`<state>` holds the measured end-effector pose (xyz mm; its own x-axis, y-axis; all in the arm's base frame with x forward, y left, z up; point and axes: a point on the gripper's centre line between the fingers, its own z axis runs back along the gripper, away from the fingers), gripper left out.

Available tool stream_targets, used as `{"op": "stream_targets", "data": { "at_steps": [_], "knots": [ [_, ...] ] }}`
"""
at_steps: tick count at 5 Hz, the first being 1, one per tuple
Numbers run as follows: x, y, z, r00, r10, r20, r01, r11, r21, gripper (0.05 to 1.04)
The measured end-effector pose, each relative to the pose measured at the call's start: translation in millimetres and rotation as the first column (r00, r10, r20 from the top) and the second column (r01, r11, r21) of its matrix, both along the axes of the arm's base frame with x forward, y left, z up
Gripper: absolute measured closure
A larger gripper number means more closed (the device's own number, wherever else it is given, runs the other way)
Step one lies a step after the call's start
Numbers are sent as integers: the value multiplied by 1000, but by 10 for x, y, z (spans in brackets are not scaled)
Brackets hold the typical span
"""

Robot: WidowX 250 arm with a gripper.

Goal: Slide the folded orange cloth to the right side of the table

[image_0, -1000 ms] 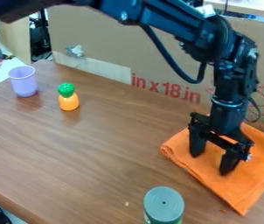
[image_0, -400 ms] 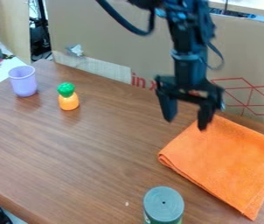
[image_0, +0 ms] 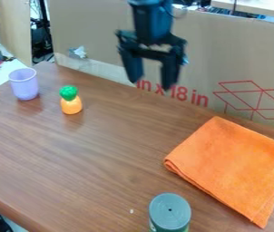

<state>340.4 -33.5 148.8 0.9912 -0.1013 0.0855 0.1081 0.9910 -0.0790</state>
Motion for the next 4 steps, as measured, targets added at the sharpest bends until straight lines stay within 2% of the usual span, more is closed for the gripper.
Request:
{"op": "stream_targets", "data": {
  "at_steps": [1, 2, 3, 4],
  "knots": [
    [-487, 439, 121, 1000, 20, 19, -21, 997, 68, 83],
    [-843, 922, 131, 993, 118, 17, -119, 990, 78, 83],
    [-1045, 1360, 68, 981, 196, -3, -195, 978, 75, 83],
    [-1122, 1735, -79, 969, 227, -97, -219, 972, 85, 83]
  ]
}}
